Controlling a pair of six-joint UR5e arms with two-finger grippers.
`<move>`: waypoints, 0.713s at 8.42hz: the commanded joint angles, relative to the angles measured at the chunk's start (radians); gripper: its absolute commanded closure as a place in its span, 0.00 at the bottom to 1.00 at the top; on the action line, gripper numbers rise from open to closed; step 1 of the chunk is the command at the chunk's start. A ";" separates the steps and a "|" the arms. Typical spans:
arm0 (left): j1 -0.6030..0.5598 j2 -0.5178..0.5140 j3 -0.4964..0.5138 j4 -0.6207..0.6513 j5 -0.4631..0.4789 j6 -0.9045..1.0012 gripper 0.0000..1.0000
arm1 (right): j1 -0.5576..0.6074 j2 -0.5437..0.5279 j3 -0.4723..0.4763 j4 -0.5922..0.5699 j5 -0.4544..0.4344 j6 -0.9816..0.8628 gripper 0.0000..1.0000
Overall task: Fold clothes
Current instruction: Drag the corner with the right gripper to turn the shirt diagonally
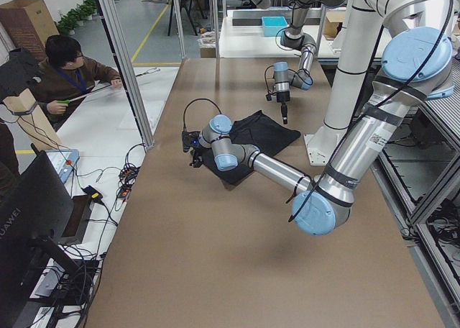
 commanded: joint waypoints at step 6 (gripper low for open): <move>0.221 0.330 -0.201 -0.128 0.008 -0.047 0.00 | 0.179 0.007 0.013 -0.111 -0.052 -0.088 0.06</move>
